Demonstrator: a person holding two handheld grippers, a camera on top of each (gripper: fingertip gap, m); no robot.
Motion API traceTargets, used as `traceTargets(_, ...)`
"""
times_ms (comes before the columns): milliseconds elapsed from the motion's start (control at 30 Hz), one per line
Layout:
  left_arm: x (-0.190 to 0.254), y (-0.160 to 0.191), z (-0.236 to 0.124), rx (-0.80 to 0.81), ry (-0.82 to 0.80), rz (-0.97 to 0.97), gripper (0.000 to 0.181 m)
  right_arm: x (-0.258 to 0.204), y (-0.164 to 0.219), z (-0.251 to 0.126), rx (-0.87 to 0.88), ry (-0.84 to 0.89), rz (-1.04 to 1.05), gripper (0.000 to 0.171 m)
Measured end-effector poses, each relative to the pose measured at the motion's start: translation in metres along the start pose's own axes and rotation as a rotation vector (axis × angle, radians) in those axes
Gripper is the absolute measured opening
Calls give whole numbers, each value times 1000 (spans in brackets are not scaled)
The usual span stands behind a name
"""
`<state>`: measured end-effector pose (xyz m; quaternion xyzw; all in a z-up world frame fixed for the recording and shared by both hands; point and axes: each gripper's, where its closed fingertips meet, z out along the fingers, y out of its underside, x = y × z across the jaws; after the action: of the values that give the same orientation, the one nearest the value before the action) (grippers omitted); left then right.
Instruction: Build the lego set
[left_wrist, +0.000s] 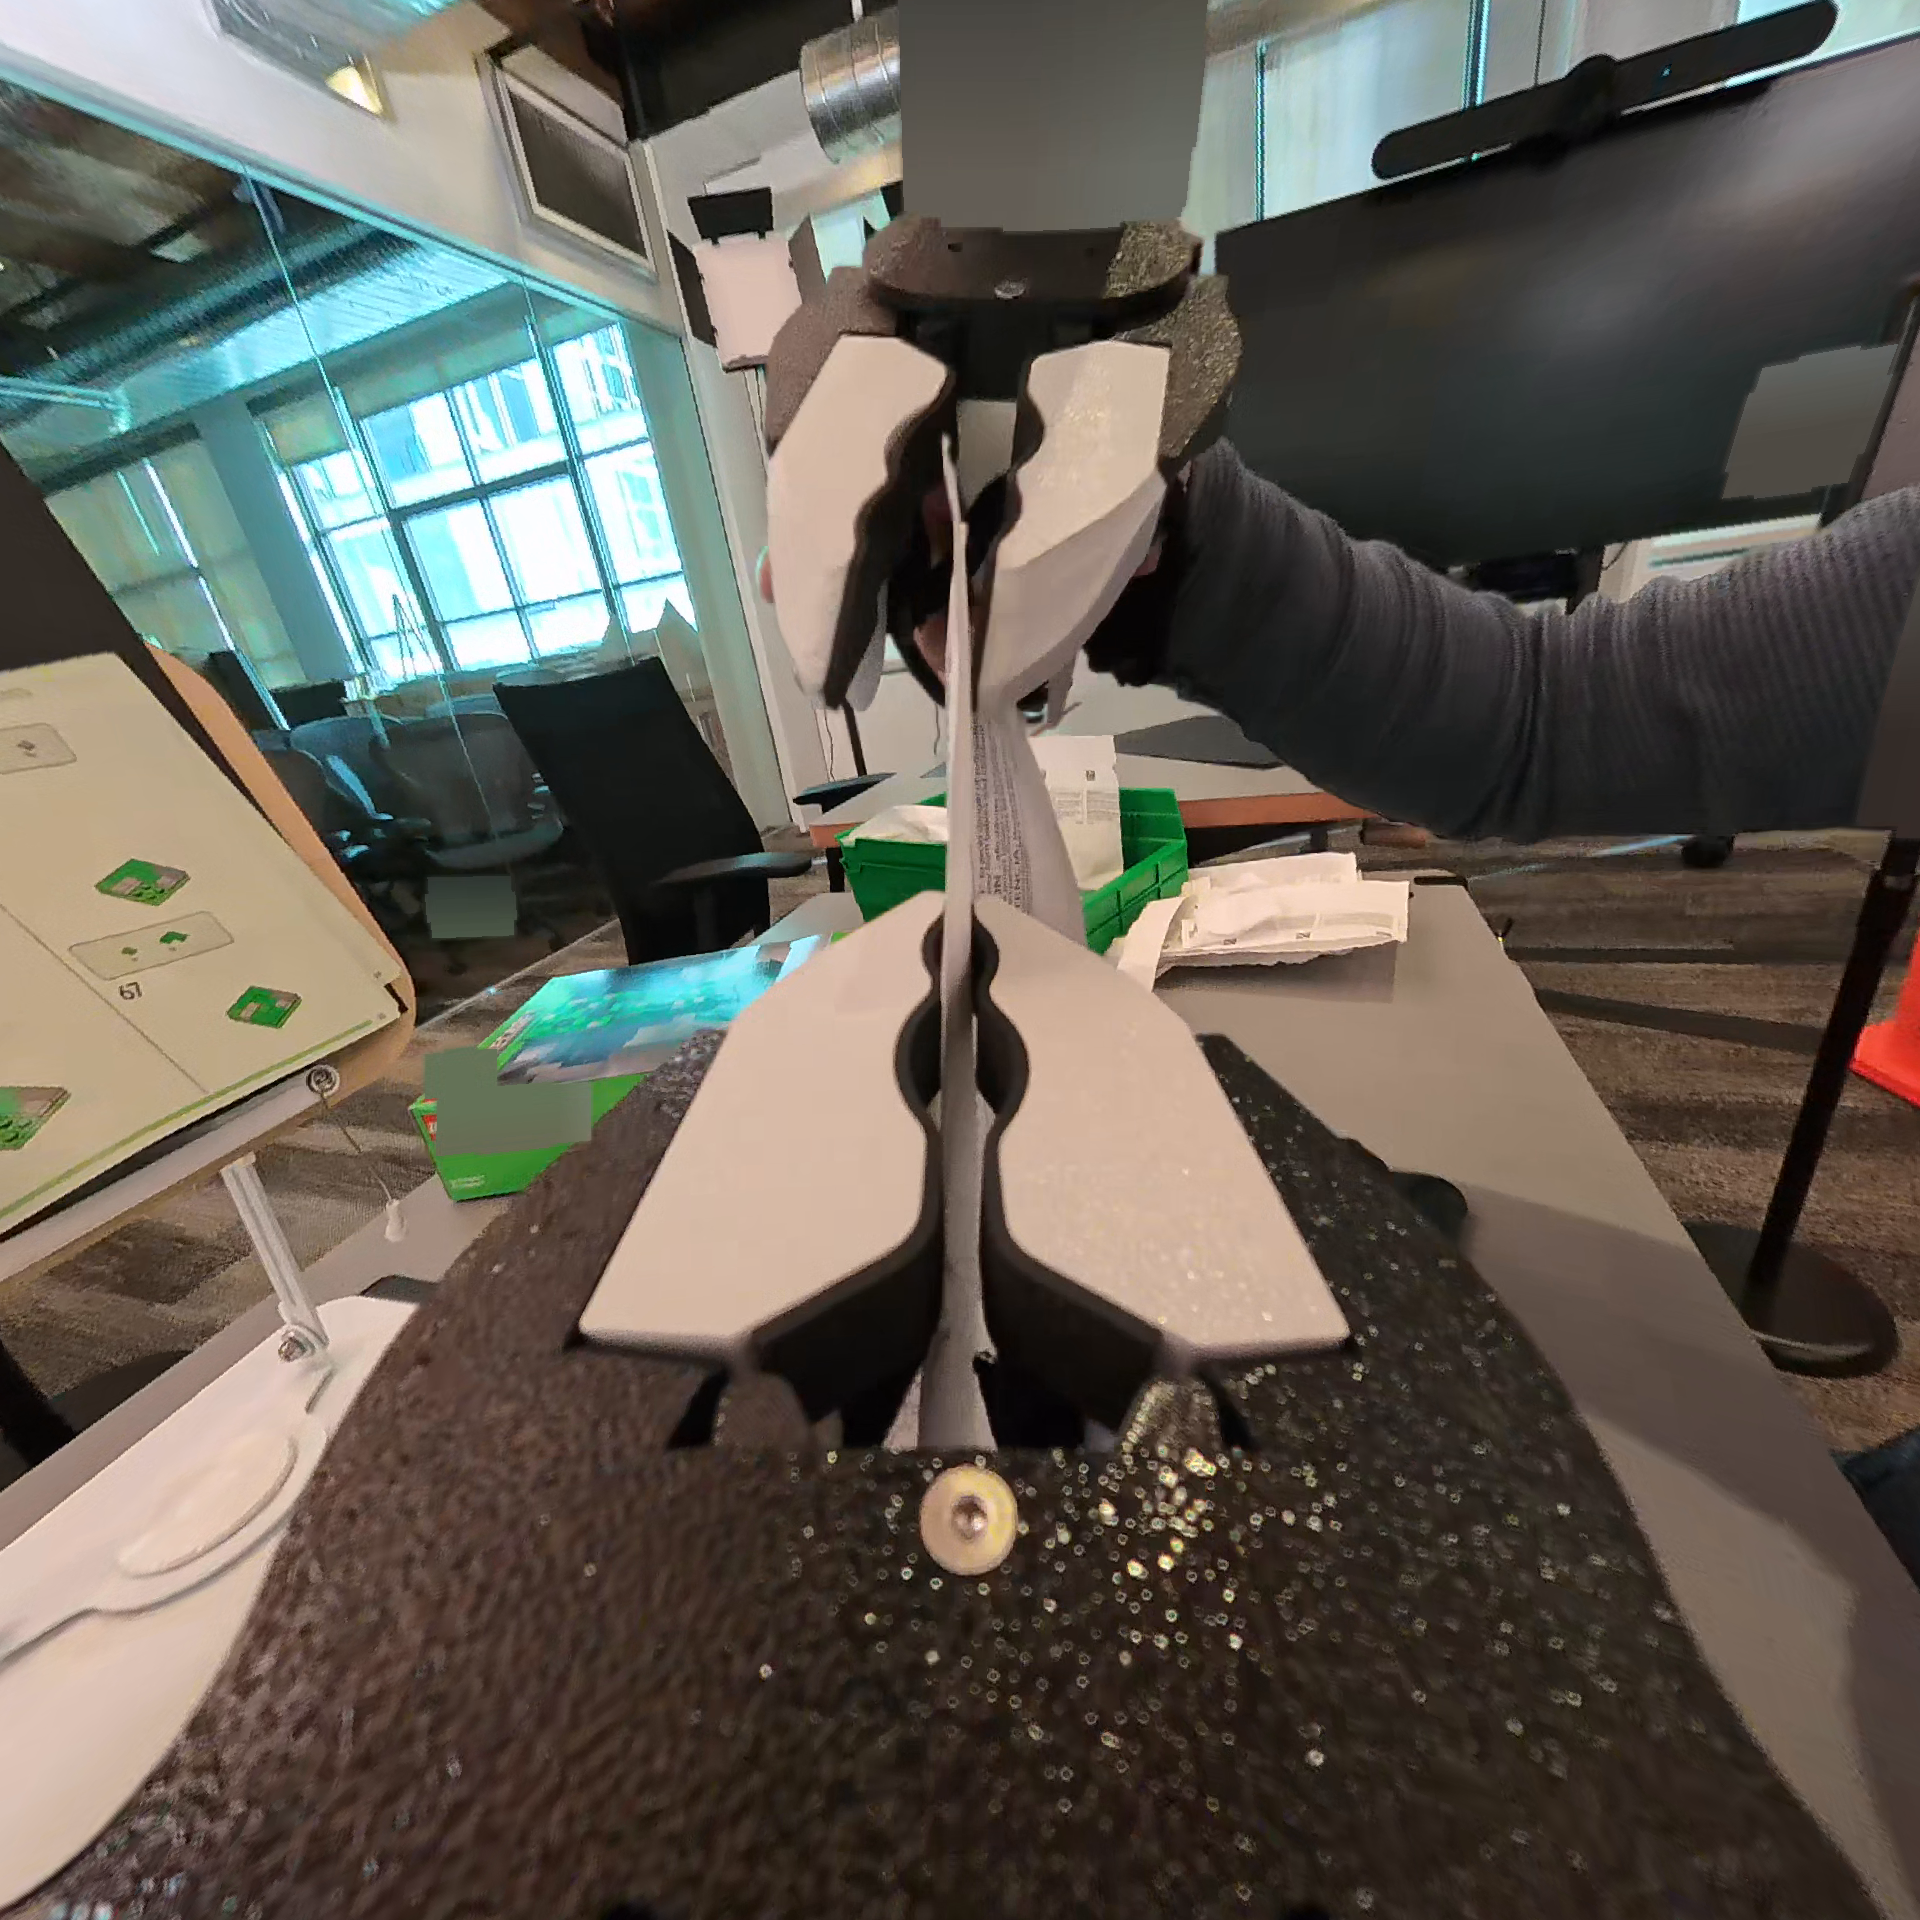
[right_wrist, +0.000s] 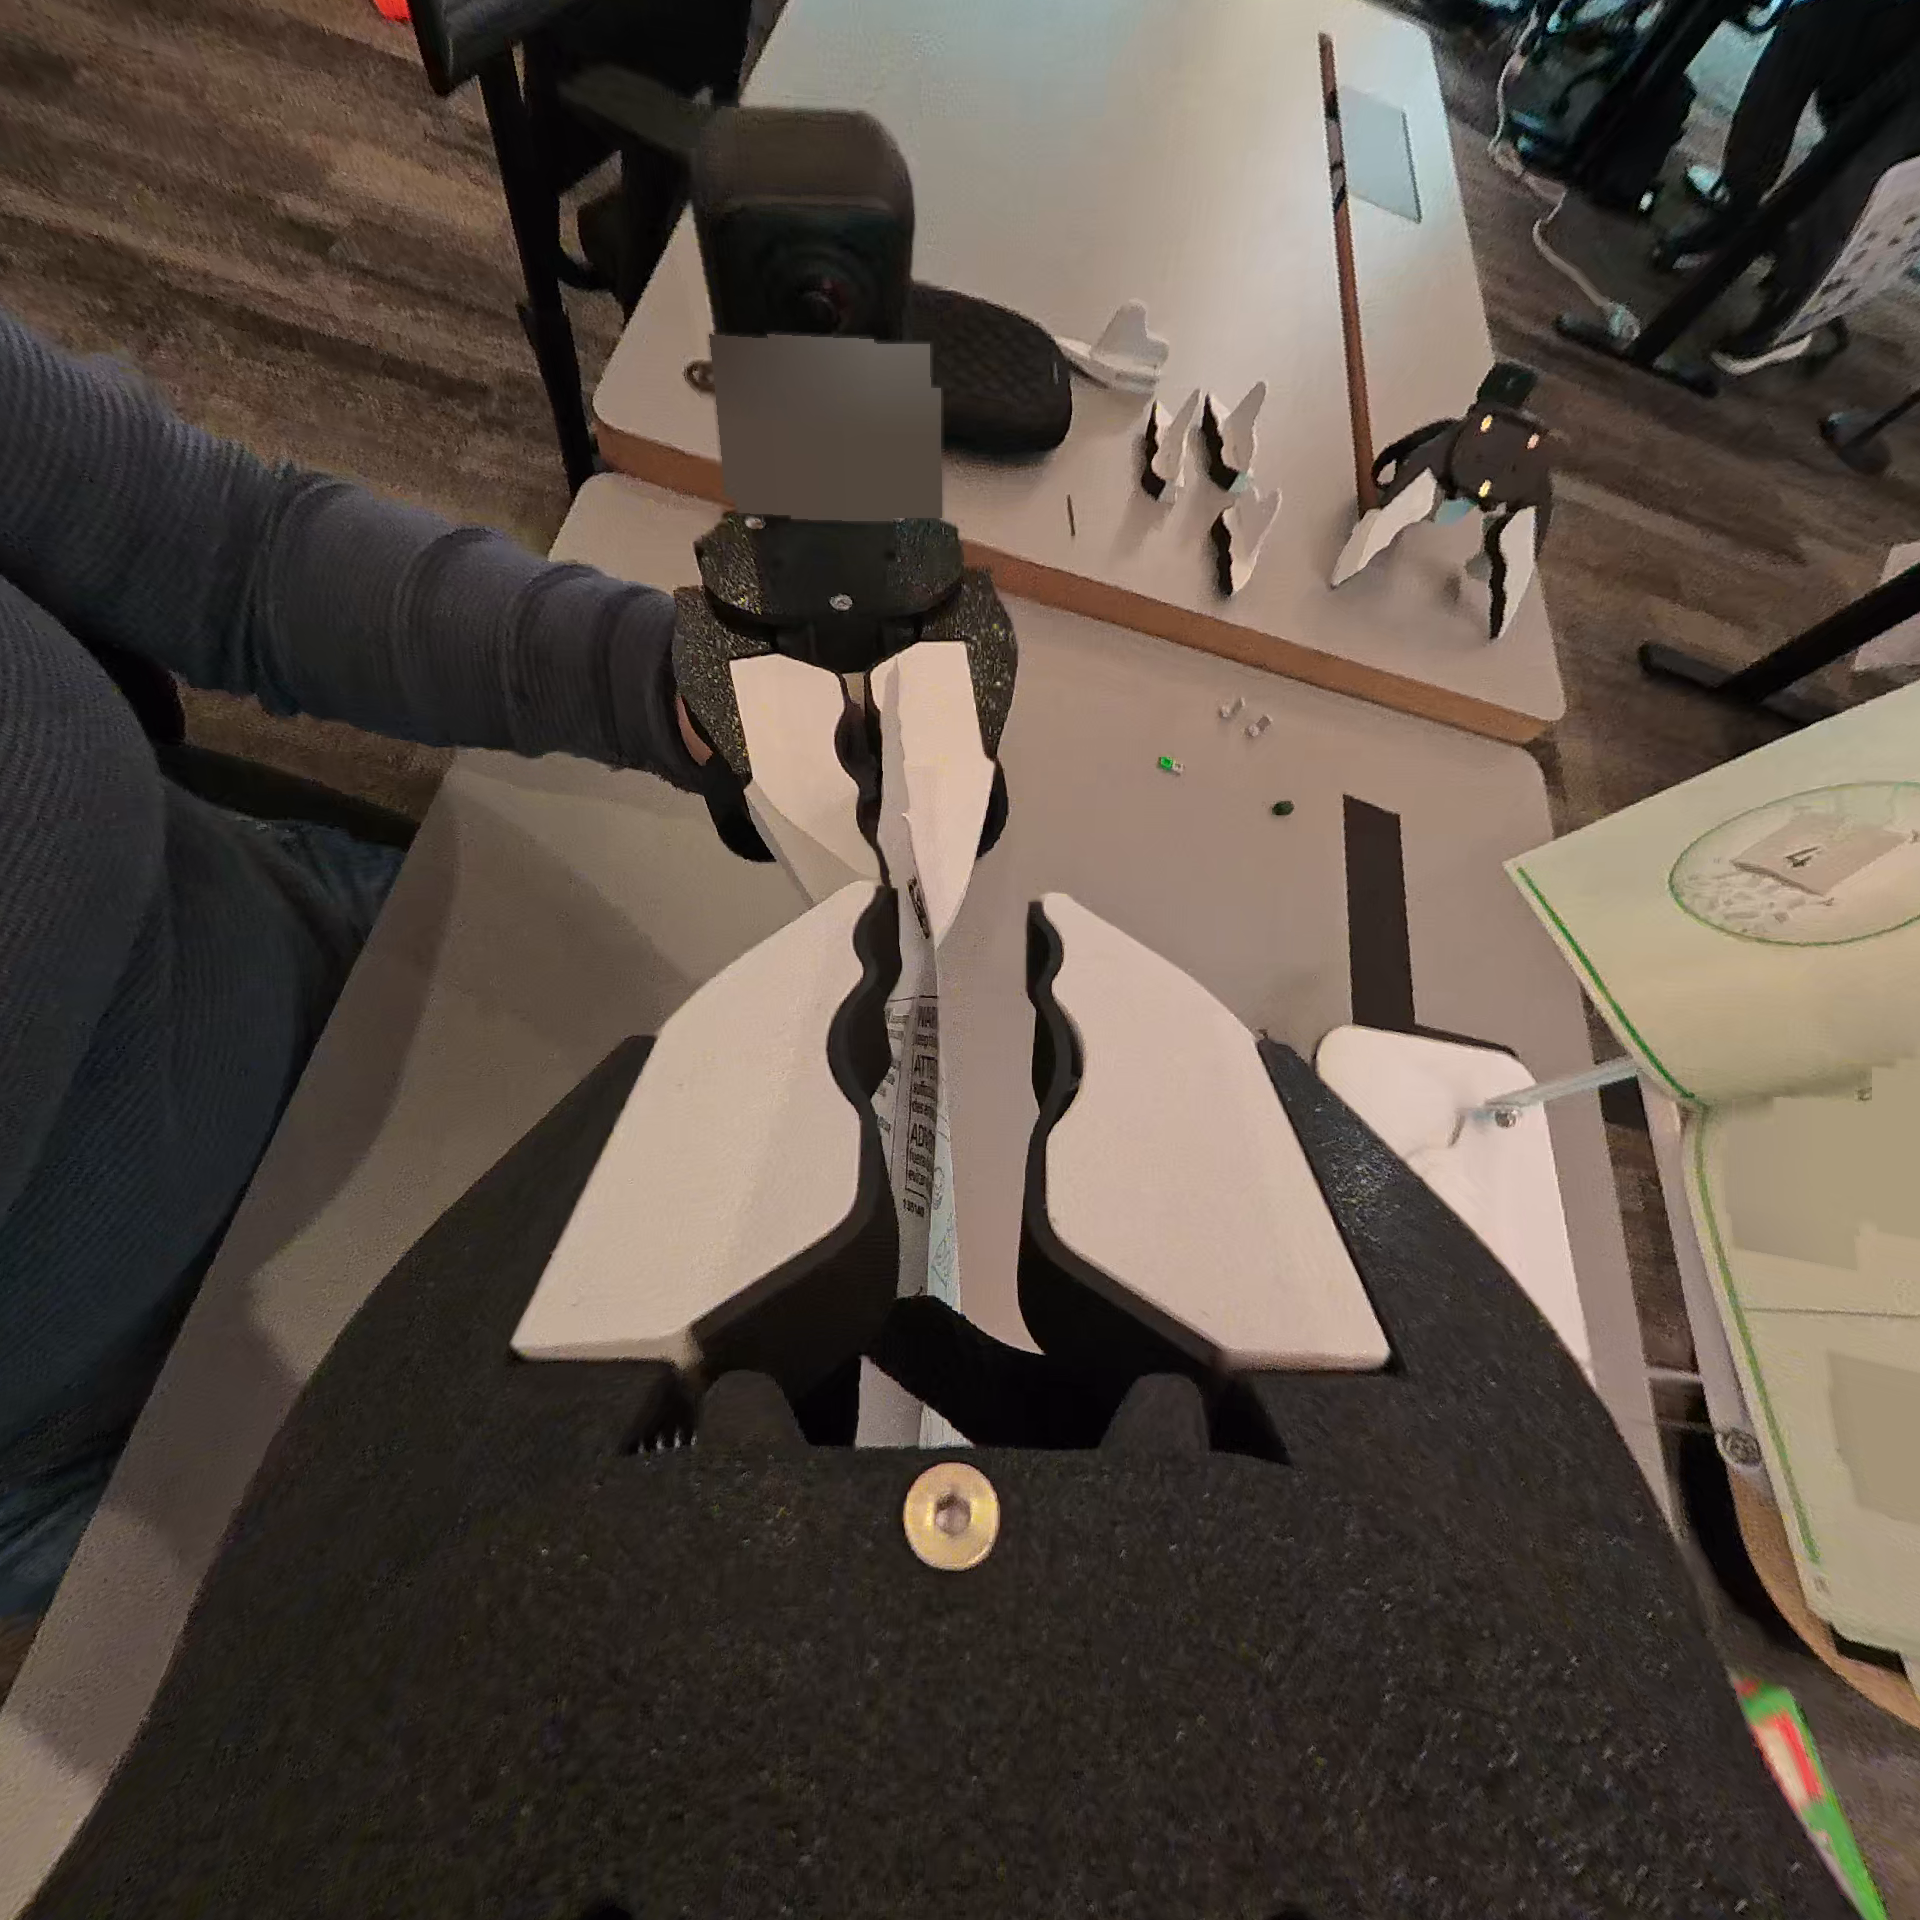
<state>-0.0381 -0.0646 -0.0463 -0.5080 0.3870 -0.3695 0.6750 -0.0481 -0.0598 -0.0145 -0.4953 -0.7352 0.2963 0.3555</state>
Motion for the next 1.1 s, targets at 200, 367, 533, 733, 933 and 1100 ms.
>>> traceTargets(200,2,4,6,105,23,-100,0,-7,12,4,-167,-90,54,0)
traceTargets(367,-13,-25,-3,143,-117,-11,39,-4,24,-2,-328,-69,-3,0)
traceTargets(533,-9,-39,8,-123,-131,231,30,-7,28,-3,-423,-65,-63,0)
traceTargets(733,3,-38,18,-281,-23,342,9,-12,29,2,-437,-73,-100,0)
traceTargets(933,23,-46,15,-259,68,555,0,-24,18,0,-306,-116,-113,0)
traceTargets(1100,54,-57,3,-283,176,861,0,-60,0,-3,-104,-313,-85,0)
